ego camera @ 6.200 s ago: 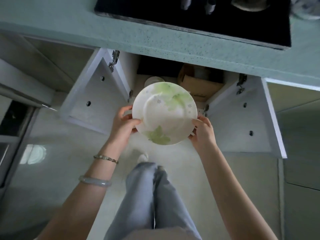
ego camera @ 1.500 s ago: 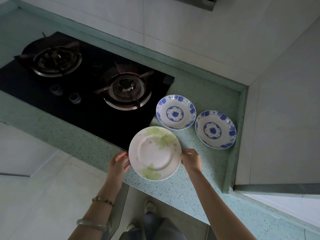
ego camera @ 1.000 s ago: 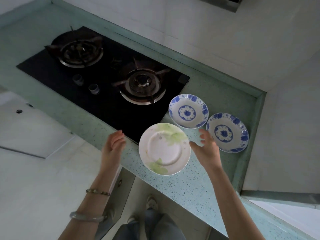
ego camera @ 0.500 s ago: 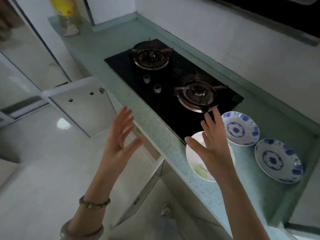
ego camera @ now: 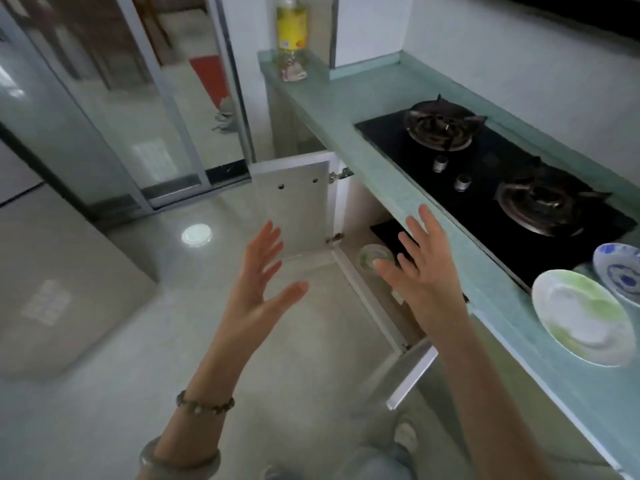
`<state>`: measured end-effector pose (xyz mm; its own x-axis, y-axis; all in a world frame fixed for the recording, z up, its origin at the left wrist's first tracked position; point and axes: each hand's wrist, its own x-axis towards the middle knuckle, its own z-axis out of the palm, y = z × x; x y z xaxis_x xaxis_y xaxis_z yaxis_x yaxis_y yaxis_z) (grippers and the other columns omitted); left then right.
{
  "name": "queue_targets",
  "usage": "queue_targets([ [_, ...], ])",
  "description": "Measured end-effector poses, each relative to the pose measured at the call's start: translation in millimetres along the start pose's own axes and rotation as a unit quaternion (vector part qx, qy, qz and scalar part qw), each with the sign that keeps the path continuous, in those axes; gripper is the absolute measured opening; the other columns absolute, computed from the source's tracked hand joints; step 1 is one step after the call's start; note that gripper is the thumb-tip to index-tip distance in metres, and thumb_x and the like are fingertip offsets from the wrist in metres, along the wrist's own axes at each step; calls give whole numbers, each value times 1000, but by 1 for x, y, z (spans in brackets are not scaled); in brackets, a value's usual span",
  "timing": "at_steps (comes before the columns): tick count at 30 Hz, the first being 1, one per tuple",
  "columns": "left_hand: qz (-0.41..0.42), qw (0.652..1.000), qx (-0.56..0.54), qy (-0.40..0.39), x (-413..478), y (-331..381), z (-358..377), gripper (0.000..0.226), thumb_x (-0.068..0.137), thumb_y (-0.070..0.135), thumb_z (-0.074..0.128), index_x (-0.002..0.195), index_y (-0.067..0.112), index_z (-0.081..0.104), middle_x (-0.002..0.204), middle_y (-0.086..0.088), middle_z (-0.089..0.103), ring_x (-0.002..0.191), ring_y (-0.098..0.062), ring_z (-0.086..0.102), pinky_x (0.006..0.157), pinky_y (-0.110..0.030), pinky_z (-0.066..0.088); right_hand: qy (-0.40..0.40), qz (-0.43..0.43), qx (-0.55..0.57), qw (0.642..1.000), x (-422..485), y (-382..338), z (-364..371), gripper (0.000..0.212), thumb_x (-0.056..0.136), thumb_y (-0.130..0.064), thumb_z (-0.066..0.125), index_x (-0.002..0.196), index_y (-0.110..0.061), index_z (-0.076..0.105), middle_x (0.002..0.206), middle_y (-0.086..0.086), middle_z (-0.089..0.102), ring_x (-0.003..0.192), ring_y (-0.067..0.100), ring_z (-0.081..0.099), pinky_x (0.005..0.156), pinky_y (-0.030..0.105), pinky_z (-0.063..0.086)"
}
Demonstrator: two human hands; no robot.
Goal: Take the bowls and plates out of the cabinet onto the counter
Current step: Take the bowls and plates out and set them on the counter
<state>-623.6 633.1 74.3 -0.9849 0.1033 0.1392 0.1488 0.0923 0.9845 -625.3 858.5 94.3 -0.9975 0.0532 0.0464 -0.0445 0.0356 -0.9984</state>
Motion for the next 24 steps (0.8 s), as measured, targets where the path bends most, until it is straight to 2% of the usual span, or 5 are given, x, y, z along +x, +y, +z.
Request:
queue_targets([
  [4, -1, 999, 24, 23, -18, 2, -72, 85, 73, 39, 71, 146, 35, 27, 150, 13, 37, 136, -5, 39, 113, -41, 34, -19, 8, -14, 1000, -1, -5, 65, 98, 65, -33, 77, 147, -34, 23, 150, -14, 32, 132, -2, 38, 112, 31, 34],
  [8, -4, 998, 20, 67, -25, -7, -128, 85, 74, 36, 72, 146, 29, 29, 149, 10, 39, 134, -6, 42, 112, -43, 36, -54, 11, -26, 998, 2, -4, 118, 97, 63, -38, 76, 145, -37, 26, 149, -16, 33, 134, 1, 37, 112, 30, 32],
  [11, -17, 997, 10, 78, -19, -19, -147, 79, 77, 26, 72, 144, 31, 32, 146, 11, 43, 132, -6, 44, 110, -42, 38, -58, 15, -27, 998, 11, 4, 138, 85, 74, -23, 77, 143, -39, 29, 146, -19, 37, 132, -3, 38, 113, 31, 32],
  [15, -28, 998, 19, 57, -1, -36, -168, 79, 74, 38, 74, 142, 36, 34, 146, 13, 42, 132, -6, 44, 109, -40, 39, -35, 33, -23, 999, 34, 19, 157, 80, 78, -13, 74, 141, -39, 31, 132, -29, 43, 129, -3, 41, 111, 31, 35],
  [24, -30, 998, 51, -17, 116, -59, -219, 78, 73, 39, 72, 141, 31, 35, 145, 9, 43, 132, -10, 45, 109, -45, 40, 86, 47, 14, 995, 116, 53, 198, 77, 78, -2, 72, 137, -34, 33, 135, -17, 43, 130, 7, 42, 109, 40, 39],
])
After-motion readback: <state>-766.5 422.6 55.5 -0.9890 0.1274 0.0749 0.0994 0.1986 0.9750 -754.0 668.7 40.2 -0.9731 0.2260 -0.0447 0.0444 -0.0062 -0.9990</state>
